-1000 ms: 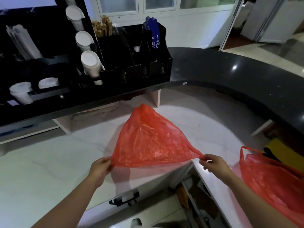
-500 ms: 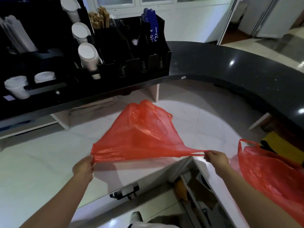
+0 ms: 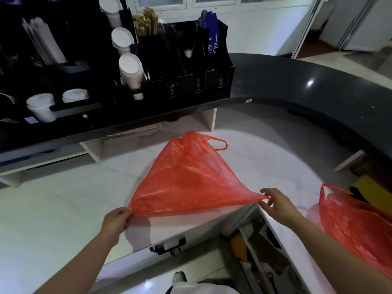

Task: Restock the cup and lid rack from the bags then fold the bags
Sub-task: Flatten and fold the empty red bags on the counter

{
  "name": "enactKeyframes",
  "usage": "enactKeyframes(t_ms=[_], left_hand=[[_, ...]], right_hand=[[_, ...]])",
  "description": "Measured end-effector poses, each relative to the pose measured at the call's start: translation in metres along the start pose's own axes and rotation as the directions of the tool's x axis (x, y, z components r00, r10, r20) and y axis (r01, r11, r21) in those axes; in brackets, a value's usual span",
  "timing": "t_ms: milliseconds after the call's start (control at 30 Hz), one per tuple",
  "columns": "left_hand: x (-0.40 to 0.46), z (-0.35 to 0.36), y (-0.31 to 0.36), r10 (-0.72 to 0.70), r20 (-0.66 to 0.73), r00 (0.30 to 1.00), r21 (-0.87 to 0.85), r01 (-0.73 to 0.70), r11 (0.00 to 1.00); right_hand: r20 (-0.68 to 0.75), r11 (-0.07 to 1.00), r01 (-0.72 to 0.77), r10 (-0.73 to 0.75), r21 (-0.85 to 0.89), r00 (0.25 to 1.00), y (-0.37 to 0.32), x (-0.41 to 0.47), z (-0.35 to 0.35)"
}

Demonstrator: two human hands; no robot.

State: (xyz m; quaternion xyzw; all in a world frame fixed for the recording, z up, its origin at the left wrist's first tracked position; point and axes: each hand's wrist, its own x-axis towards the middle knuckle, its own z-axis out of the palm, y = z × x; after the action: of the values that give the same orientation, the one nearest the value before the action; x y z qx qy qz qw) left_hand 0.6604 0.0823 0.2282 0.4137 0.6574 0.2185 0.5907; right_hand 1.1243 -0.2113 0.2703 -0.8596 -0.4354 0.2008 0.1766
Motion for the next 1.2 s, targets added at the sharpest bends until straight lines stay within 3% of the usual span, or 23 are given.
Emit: enactKeyframes(t_ms=[200, 333, 467, 567, 733, 833, 967, 1100, 1200], left_hand=[[0.011, 0.003, 0.015, 0.047, -0.049, 0.998, -0.073, -0.051, 0.996], [0.018, 0.004, 0.023, 0.099, -0.113, 0.989, -0.089, -0.109, 0.99], [0.028, -0.001, 0.021, 0.143, -0.201, 0.969, -0.043, -0.155, 0.987], [0.033, -0.005, 0.01, 0.143, -0.215, 0.966, 0.1, -0.123, 0.987], [0.028, -0.016, 0.004, 0.077, -0.061, 0.995, 0.209, -0.062, 0.976], [0.028, -0.026, 0.018, 0.172, -0.053, 0.984, 0.296, -0.149, 0.944], [0.034, -0.03, 0.055, 0.291, -0.048, 0.956, 0.401, -0.248, 0.882], [0.043, -0.012, 0.099, 0.373, 0.043, 0.927, 0.422, -0.355, 0.834], [0.05, 0.009, 0.126, 0.416, 0.133, 0.9, 0.398, -0.433, 0.809]], right_hand=[[-0.048, 0.977, 0.211, -0.21, 0.015, 0.976, -0.008, -0.011, -0.01], [-0.033, 0.969, 0.236, -0.239, -0.078, 0.97, -0.012, -0.007, -0.008], [0.126, 0.935, 0.054, -0.01, -0.35, 0.992, -0.005, 0.005, -0.005], [0.207, 0.903, -0.036, 0.136, -0.427, 0.969, -0.004, 0.008, -0.004], [0.456, 0.966, -0.068, 0.179, -0.251, 0.872, 0.004, 0.005, -0.012], [0.533, 0.974, -0.131, 0.213, -0.187, 0.819, -0.001, 0.009, -0.028], [0.483, 0.97, -0.067, 0.176, -0.233, 0.858, -0.026, 0.031, -0.048], [0.291, 0.973, 0.0, 0.069, -0.229, 0.954, -0.063, 0.056, -0.056], [0.16, 0.967, 0.016, 0.026, -0.252, 0.987, -0.087, 0.072, -0.054]])
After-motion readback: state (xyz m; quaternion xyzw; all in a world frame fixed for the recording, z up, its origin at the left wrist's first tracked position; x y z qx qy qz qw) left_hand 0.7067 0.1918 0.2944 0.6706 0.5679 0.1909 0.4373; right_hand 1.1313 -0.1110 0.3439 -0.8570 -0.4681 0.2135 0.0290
